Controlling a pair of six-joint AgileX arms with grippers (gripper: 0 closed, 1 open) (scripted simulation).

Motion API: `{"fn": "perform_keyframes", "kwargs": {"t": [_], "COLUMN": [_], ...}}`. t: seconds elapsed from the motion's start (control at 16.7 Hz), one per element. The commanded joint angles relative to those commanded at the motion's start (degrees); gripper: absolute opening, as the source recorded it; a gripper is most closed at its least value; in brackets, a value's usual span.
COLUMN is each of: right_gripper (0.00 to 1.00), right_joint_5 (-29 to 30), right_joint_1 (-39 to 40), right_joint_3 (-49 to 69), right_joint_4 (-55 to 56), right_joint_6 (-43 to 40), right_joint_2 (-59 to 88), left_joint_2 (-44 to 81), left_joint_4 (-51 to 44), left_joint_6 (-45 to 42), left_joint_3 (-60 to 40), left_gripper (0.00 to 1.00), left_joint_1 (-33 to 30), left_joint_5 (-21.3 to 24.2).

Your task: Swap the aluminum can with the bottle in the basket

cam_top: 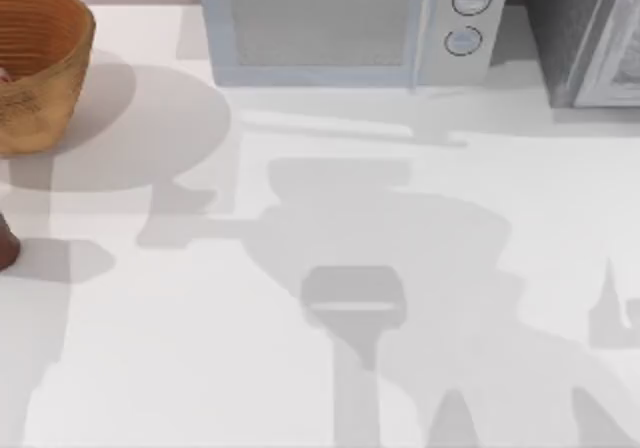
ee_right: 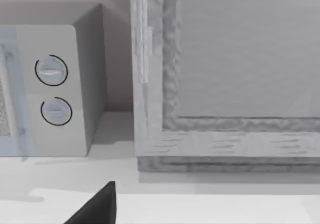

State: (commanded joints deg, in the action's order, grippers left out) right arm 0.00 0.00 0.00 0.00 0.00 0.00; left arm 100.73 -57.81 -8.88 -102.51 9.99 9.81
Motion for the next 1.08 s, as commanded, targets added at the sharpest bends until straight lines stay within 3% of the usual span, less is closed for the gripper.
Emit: {"fn": "perform_keyframes", "kwargs": {"t": [0.36,0.6,0.84,1.08], "right_gripper": [1.0,1.0,1.0,1.0], "right_joint_5": [0.0,0.0,0.0,0.0], "right_joint_1": [0.0,0.0,0.0,0.0], "right_joint_3": [0.0,0.0,0.0,0.0], "right_joint_4": [0.0,0.0,0.0,0.0], "right_joint_6": [0.0,0.0,0.0,0.0], "right_joint_2": [0.0,0.0,0.0,0.0], "left_joint_2": [30.75,46.33,55.63,57.39], "left_joint_4": [-16.69,-25.08,-29.99,-30.9], "left_joint_6": [-2.62,-3.93,-4.71,-4.86], "left_joint_3": [-33.42,-49.96,-59.62,-61.41], "left_gripper": [1.0,1.0,1.0,1.0], "left_joint_1": [2.39,3.53,4.16,4.27], "left_joint_5": [3.66,5.56,6.73,6.95]}}
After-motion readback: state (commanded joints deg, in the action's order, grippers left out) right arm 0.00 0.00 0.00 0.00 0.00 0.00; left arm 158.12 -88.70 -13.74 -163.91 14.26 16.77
